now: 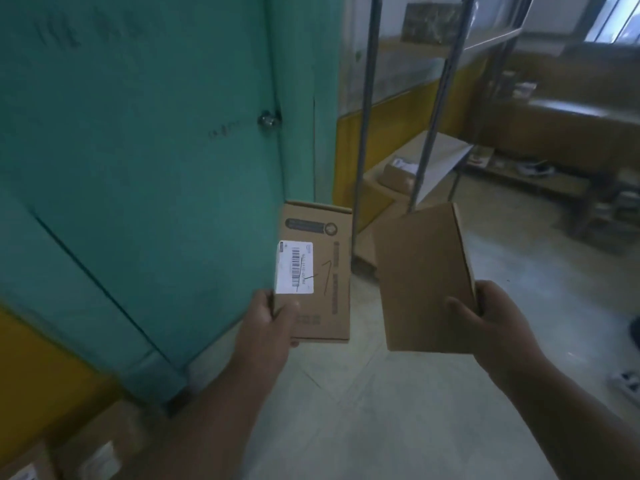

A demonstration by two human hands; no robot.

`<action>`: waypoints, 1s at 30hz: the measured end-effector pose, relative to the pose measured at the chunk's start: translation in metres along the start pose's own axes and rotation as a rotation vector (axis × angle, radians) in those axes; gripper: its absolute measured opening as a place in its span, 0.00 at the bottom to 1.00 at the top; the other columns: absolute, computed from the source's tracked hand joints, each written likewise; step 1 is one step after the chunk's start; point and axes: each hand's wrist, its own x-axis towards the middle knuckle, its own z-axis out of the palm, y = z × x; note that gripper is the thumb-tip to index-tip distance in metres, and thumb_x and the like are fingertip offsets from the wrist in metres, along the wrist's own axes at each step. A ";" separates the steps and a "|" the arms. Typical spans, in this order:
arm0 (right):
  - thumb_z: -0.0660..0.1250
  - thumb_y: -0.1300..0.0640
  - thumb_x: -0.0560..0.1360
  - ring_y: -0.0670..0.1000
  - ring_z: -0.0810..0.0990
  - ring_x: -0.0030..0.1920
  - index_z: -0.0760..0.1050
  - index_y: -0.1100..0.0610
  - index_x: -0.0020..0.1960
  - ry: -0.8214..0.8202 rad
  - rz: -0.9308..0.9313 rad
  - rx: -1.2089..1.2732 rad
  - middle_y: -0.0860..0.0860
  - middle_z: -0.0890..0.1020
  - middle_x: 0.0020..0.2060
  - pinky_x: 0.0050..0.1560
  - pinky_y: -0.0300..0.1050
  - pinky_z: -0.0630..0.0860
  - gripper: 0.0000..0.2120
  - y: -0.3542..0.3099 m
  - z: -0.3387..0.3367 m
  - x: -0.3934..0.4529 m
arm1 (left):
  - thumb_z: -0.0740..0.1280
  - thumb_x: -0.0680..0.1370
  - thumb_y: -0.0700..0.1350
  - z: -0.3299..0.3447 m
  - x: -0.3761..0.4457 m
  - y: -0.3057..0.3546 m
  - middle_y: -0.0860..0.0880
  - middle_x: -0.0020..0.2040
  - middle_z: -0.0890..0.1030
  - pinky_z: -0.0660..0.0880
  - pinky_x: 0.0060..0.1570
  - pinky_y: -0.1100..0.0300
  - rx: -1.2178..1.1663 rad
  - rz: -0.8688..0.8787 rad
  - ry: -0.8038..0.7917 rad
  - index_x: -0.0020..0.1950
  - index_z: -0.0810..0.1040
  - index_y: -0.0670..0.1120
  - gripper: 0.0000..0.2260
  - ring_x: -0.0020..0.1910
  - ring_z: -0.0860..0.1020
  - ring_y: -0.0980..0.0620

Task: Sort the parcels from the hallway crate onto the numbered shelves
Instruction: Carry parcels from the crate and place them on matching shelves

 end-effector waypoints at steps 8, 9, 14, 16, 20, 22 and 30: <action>0.71 0.55 0.77 0.56 0.84 0.48 0.74 0.53 0.55 0.067 0.062 0.184 0.53 0.83 0.48 0.40 0.52 0.82 0.09 0.037 -0.053 0.114 | 0.67 0.76 0.46 0.119 0.079 0.028 0.49 0.49 0.84 0.77 0.35 0.55 0.036 -0.015 -0.085 0.51 0.75 0.52 0.05 0.44 0.83 0.47; 0.70 0.56 0.78 0.55 0.83 0.48 0.74 0.52 0.55 0.085 0.075 0.193 0.52 0.83 0.48 0.39 0.49 0.80 0.08 0.040 -0.054 0.130 | 0.67 0.76 0.47 0.135 0.095 0.029 0.49 0.49 0.84 0.77 0.35 0.54 0.033 -0.024 -0.098 0.51 0.76 0.52 0.05 0.44 0.83 0.47; 0.68 0.55 0.79 0.52 0.81 0.48 0.72 0.52 0.55 0.215 0.170 0.176 0.50 0.81 0.49 0.38 0.43 0.77 0.07 0.058 -0.092 0.203 | 0.67 0.78 0.48 0.238 0.176 0.032 0.47 0.52 0.84 0.77 0.35 0.54 0.076 -0.052 -0.257 0.57 0.76 0.51 0.09 0.46 0.83 0.47; 0.68 0.55 0.79 0.51 0.81 0.48 0.72 0.54 0.57 0.267 0.195 0.137 0.50 0.81 0.49 0.37 0.41 0.76 0.09 0.065 -0.121 0.224 | 0.65 0.81 0.46 0.286 0.200 0.037 0.49 0.54 0.83 0.78 0.37 0.53 0.080 -0.055 -0.328 0.61 0.75 0.52 0.09 0.49 0.83 0.47; 0.67 0.56 0.80 0.47 0.79 0.45 0.70 0.54 0.57 0.331 0.212 0.036 0.48 0.79 0.47 0.32 0.34 0.72 0.09 0.085 -0.178 0.276 | 0.64 0.82 0.48 0.386 0.239 0.061 0.50 0.55 0.83 0.81 0.41 0.53 0.104 -0.056 -0.415 0.63 0.74 0.54 0.10 0.52 0.82 0.48; 0.67 0.55 0.80 0.44 0.78 0.44 0.70 0.54 0.57 0.351 0.212 -0.030 0.47 0.79 0.47 0.31 0.34 0.70 0.09 0.101 -0.202 0.308 | 0.63 0.82 0.48 0.437 0.253 0.069 0.49 0.56 0.82 0.80 0.39 0.55 0.129 -0.067 -0.437 0.63 0.73 0.54 0.10 0.51 0.82 0.48; 0.68 0.54 0.79 0.47 0.78 0.44 0.70 0.52 0.56 0.250 0.172 -0.082 0.47 0.79 0.46 0.35 0.41 0.72 0.09 0.156 -0.303 0.453 | 0.64 0.82 0.48 0.595 0.288 0.097 0.48 0.57 0.81 0.80 0.41 0.54 0.120 -0.163 -0.337 0.63 0.73 0.52 0.10 0.52 0.81 0.47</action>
